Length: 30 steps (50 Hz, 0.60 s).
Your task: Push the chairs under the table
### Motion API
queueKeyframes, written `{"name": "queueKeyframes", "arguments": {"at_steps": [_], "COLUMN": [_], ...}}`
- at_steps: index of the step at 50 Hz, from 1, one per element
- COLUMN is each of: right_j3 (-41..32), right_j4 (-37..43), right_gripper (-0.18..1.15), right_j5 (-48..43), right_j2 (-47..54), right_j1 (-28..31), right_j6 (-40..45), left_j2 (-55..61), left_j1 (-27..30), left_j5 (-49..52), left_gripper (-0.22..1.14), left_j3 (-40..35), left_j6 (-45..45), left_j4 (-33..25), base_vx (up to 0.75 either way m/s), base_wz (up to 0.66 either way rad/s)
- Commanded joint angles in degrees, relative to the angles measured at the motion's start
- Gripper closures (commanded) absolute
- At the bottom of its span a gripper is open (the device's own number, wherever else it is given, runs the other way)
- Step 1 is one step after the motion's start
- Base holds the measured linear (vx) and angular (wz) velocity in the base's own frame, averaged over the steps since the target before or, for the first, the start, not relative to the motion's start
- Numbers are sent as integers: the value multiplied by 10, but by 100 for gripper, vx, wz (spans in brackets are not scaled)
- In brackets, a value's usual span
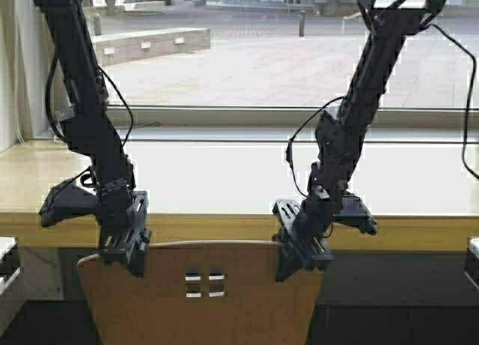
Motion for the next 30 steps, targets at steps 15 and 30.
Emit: {"name": "queueKeyframes", "arguments": {"at_steps": [15,30], "right_j3": [1,32], "right_j4": [-43,-89], "right_gripper": [93,93], "right_j5": [-6,-50], "right_j2": [-11,-31], "right_j1": [16,16], "right_j6": [-32,-32], "left_j2": [3,10], "left_j1": [2,3], "left_j5": [-12,-1], "left_gripper": [88,87], "left_j3": [-19,-33], "left_j6": [1,2], "left_j4": [1,3], "base_vx": [20,16], "base_wz": [-3,2]}}
